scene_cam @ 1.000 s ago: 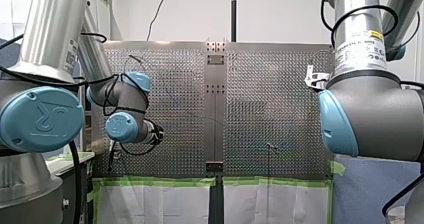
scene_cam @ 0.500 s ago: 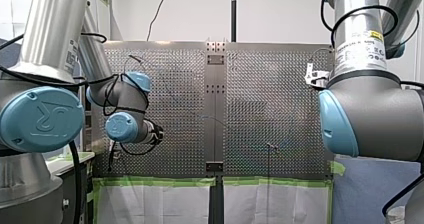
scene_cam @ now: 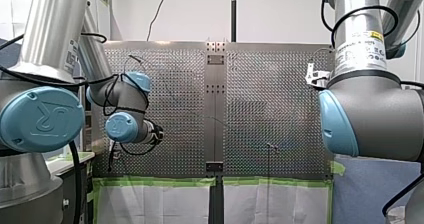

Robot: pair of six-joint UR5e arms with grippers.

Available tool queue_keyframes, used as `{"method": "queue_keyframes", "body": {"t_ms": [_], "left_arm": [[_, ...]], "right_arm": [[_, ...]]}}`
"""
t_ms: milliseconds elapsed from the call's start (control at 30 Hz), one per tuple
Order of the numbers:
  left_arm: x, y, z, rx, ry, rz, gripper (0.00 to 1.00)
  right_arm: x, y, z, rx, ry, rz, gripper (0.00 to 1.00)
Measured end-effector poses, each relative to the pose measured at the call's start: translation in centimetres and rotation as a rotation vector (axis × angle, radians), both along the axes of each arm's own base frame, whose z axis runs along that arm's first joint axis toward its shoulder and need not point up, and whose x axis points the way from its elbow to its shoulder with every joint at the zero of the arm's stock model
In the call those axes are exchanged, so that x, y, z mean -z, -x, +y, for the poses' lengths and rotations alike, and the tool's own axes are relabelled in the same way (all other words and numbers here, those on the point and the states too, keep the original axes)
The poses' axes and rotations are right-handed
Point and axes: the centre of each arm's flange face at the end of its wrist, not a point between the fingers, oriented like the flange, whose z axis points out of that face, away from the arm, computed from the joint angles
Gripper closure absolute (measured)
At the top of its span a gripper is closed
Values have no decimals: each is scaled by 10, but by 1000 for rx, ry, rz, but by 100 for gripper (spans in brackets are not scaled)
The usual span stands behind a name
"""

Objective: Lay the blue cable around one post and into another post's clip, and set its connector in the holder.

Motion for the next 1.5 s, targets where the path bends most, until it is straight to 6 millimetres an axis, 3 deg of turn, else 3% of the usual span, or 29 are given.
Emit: {"method": "queue_keyframes", "body": {"t_ms": [1500], "left_arm": [[0,0,0,0,0,1,0]], "right_arm": [[3,-1,-3,-13,15,-9,100]]}}
